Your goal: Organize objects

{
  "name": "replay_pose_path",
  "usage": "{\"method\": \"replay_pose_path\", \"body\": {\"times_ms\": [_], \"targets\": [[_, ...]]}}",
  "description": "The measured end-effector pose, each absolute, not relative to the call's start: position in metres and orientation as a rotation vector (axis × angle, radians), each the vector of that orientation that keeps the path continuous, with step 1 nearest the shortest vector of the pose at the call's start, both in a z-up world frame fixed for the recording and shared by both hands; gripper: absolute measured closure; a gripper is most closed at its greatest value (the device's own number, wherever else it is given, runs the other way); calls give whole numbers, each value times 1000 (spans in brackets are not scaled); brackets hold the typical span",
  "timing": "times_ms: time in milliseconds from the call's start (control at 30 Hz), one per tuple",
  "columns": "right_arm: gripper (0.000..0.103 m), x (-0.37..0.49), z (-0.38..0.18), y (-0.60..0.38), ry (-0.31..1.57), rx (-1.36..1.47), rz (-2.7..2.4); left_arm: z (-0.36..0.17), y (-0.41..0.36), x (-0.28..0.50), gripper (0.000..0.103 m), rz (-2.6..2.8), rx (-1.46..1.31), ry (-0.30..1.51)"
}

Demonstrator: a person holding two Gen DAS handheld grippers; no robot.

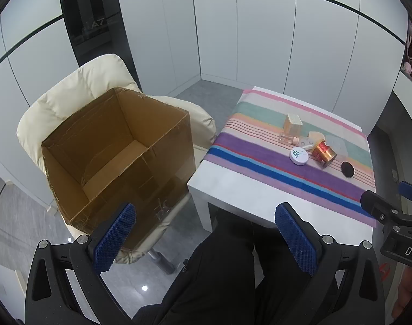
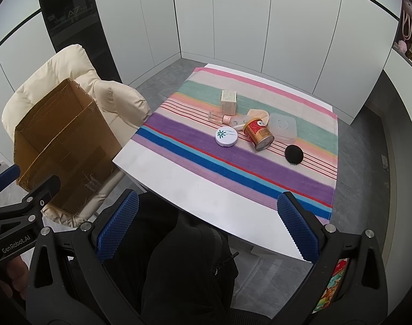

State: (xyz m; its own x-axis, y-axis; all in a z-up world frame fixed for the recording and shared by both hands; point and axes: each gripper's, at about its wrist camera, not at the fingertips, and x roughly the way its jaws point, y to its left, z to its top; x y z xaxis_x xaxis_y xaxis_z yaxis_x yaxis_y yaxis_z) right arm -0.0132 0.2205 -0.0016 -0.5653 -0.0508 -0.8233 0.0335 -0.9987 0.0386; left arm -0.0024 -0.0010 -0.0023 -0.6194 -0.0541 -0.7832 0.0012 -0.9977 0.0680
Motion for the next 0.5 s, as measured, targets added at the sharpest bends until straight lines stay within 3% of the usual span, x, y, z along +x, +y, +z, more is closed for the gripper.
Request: {"method": "replay_pose_path", "body": {"times_ms": [500], "targets": [[0,-13,-2,221,-27,1441,-2738,-2,-3,-2,0,-2797,1354,-92]]}}
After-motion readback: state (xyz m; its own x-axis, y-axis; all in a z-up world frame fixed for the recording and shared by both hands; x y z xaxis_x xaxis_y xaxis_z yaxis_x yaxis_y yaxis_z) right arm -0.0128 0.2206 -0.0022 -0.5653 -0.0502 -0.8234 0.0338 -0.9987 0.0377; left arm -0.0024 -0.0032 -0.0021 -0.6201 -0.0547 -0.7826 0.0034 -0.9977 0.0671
